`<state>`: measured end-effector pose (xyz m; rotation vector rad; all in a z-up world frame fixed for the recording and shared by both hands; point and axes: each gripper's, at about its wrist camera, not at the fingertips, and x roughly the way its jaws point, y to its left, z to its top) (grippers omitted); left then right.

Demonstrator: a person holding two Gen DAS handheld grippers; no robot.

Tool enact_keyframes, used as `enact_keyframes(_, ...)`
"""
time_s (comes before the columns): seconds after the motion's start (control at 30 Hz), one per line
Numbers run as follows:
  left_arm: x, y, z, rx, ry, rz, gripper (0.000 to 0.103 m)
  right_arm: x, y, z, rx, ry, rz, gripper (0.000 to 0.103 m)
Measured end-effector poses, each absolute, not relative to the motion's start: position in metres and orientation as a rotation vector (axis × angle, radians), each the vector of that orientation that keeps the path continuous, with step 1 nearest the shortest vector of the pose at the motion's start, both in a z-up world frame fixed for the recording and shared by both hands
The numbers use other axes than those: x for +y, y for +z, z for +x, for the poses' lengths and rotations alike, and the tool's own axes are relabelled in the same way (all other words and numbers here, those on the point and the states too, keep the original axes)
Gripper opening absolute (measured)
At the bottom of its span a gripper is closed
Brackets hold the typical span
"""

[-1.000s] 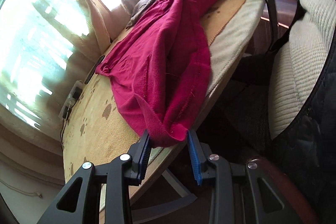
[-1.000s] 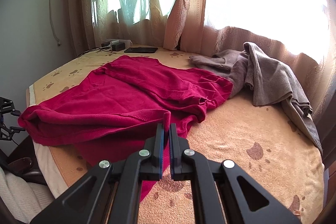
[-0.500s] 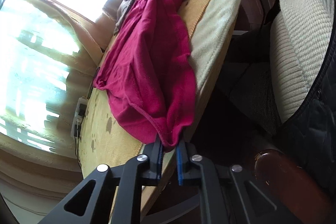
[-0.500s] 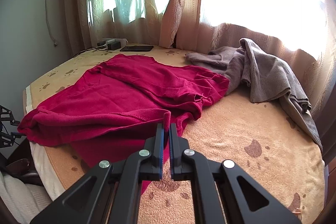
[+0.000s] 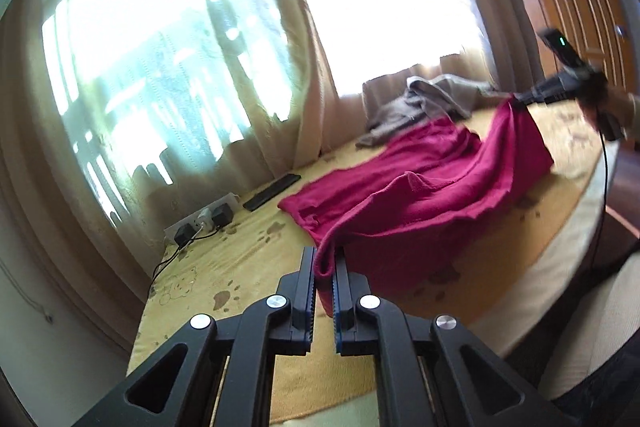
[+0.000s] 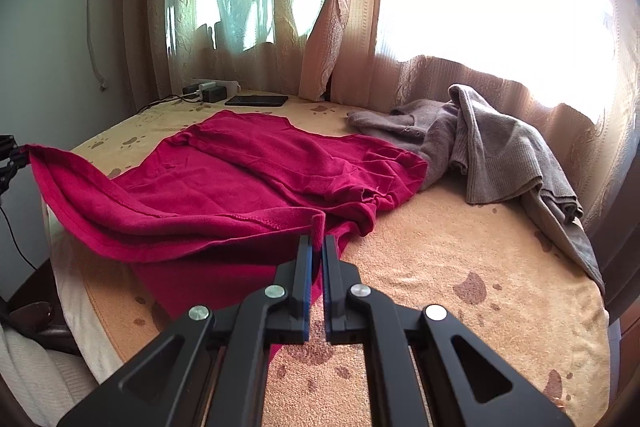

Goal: Fold clothes

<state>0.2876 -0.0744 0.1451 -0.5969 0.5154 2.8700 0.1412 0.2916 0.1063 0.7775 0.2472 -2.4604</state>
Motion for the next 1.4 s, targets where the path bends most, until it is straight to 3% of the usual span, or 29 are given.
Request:
enact_keyframes(0.07, -0.088, 0.154, 0.276, 0.394, 2.897, -0.55, 0.008, 0.294, 0.109, 0.139, 0.238, -2.469, 0.768, 0.005)
enact_keyframes(0.37, -0.113, 0.166, 0.207, 0.172, 2.934, -0.516, 0.008, 0.299, 0.123, 0.124, 0.192, -2.527, 0.713, 0.005)
enact_keyframes(0.83, -0.161, 0.153, 0.018, -0.274, 2.889, -0.761, 0.008, 0.291, 0.138, 0.007, 0.1, -2.613, 0.725, 0.005)
enact_keyframes(1.2, -0.155, 0.067, -0.124, -0.252, 2.788, -1.274, 0.008, 0.293, 0.077, -0.113, -0.004, -2.608, 1.048, 0.005)
enact_keyframes(1.27, -0.155, 0.05, -0.138, -0.263, 2.771, -1.368, 0.009, 0.291, 0.063, -0.124, 0.009, -2.61, 1.114, 0.011)
enact_keyframes(1.33, -0.156, 0.036, -0.146, -0.273, 2.757, -1.436, 0.009, 0.291, 0.055, -0.129, 0.018, -2.62, 1.135, 0.037)
enact_keyframes(1.4, -0.158, 0.025, -0.152, -0.283, 2.742, -1.489, 0.011, 0.291, 0.051, -0.131, 0.031, -2.638, 1.139, 0.056)
